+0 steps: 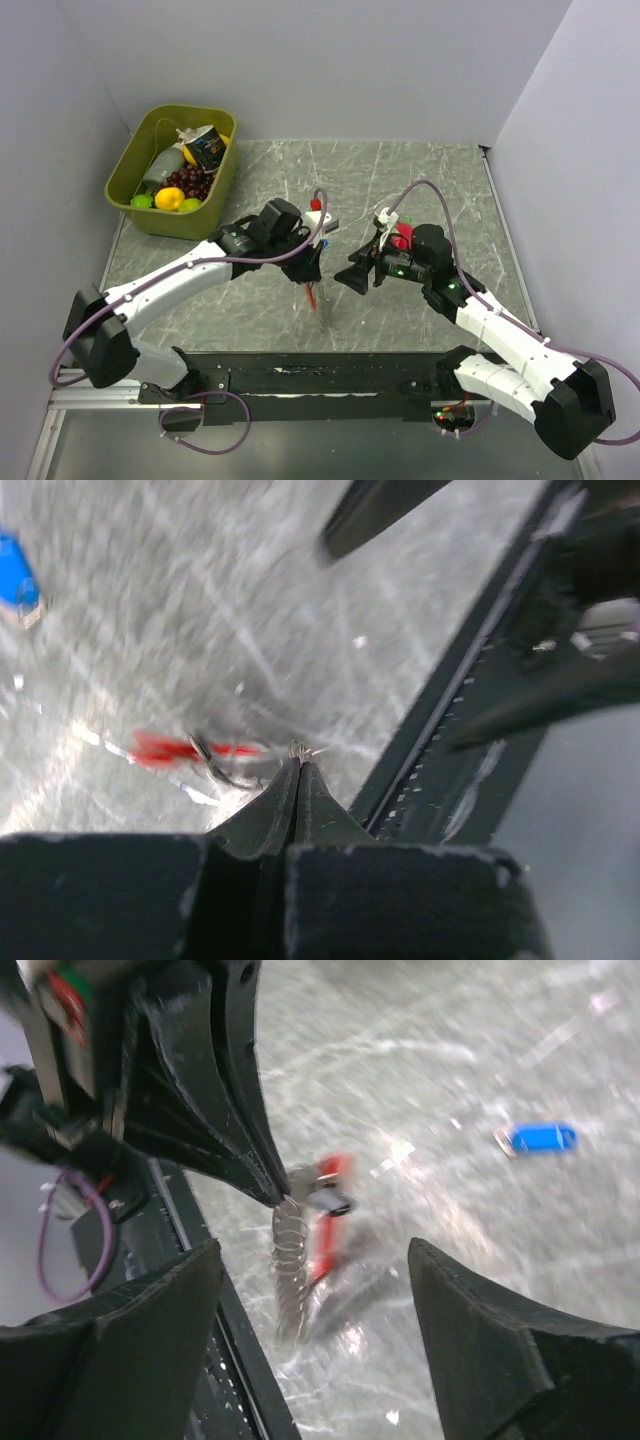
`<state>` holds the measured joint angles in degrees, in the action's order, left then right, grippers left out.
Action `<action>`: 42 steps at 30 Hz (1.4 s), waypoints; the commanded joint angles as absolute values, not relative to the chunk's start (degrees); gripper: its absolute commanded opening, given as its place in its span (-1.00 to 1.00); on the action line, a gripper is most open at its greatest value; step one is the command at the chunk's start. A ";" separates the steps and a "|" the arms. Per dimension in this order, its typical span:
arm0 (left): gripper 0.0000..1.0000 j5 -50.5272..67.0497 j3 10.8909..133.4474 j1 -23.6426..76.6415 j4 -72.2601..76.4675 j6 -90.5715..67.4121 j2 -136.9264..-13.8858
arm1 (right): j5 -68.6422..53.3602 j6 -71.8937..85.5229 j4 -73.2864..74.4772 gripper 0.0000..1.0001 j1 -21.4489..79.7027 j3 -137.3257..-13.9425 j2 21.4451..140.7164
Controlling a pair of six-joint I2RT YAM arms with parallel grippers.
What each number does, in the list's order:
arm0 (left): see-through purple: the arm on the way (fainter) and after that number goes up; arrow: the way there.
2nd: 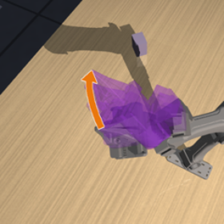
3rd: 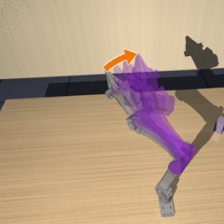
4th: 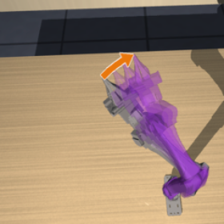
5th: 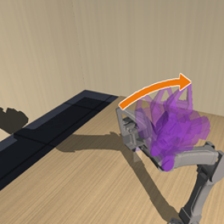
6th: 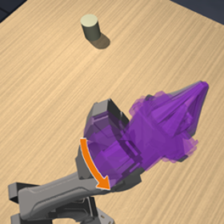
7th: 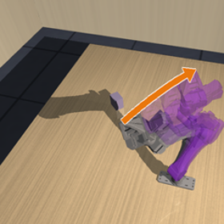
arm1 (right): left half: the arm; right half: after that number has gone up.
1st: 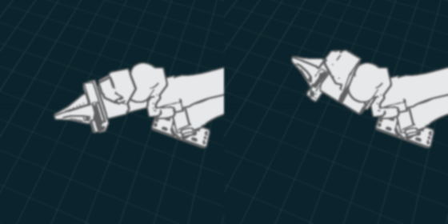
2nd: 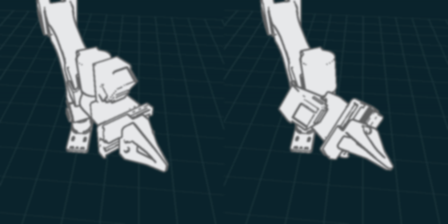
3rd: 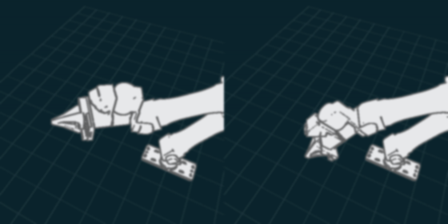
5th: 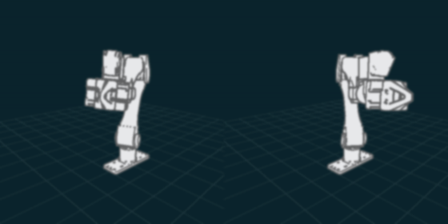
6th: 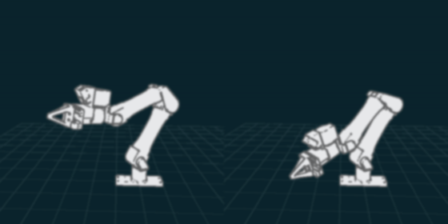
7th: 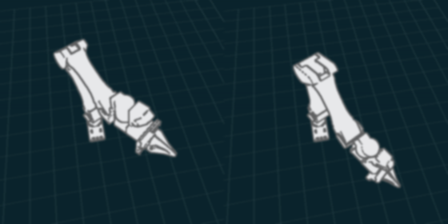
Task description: Put the keys on the keyring
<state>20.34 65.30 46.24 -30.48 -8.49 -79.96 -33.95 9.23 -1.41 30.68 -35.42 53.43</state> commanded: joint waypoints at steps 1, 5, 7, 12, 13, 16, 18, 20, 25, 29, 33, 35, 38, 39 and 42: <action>-0.98 27.15 68.91 46.49 -30.51 -5.27 -74.45 | -42.96 6.85 -9.29 0.55 30.15 -39.02 53.17; -0.98 30.14 68.73 46.41 -28.04 -5.45 -72.42 | -48.33 8.44 -12.39 0.47 30.06 -40.51 54.58; -0.98 30.67 69.17 46.41 -27.77 -5.36 -71.99 | -49.92 8.70 -12.92 0.42 30.15 -40.96 55.02; -0.98 31.46 69.43 46.41 -27.25 -5.10 -71.46 | -51.76 8.26 -12.22 0.23 30.15 -42.27 55.46; -0.98 31.55 69.35 46.41 -26.90 -5.18 -71.02 | -52.81 8.26 -12.13 0.18 30.15 -42.28 55.63; -0.98 31.90 69.08 46.41 -26.02 -5.27 -70.14 | -54.48 8.26 -11.95 0.10 30.15 -42.54 55.98; -0.98 32.60 69.08 46.41 -25.40 -5.36 -69.52 | -55.10 8.52 -12.48 0.09 30.06 -42.28 56.25; -0.98 34.18 68.73 46.41 -24.79 -5.27 -68.56 | -56.07 8.79 -12.57 0.07 30.15 -42.36 56.78; -0.98 36.21 67.94 46.41 -23.20 -5.27 -66.63 | -57.30 9.49 -13.27 -0.03 30.15 -42.54 57.83; -0.98 37.00 67.68 46.41 -22.59 -5.45 -66.09 | -58.01 10.37 -14.06 -0.16 30.15 -42.71 58.10; -0.98 36.74 66.97 46.41 -21.62 -6.06 -65.74 | -59.06 12.12 -14.68 -0.27 30.15 -42.98 58.45; -0.98 36.74 66.97 46.41 -21.53 -5.98 -65.92 | -59.50 13.09 -16.25 -0.29 30.15 -42.80 58.27; -0.98 36.65 66.53 46.41 -21.01 -6.24 -66.09 | -59.94 15.11 -18.45 -0.50 30.06 -42.19 58.01; -0.98 36.82 66.36 46.41 -20.83 -6.33 -66.01 | -60.12 16.34 -19.33 -0.56 30.15 -41.93 57.92; -0.98 37.09 66.09 46.41 -20.83 -6.33 -66.09 | -60.29 18.45 -21.97 -0.69 30.15 -41.31 57.66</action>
<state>34.68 66.52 46.15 -24.12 -6.15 -67.29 -59.48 14.63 -14.35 30.33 -40.16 58.37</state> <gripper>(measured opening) 0.021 0.175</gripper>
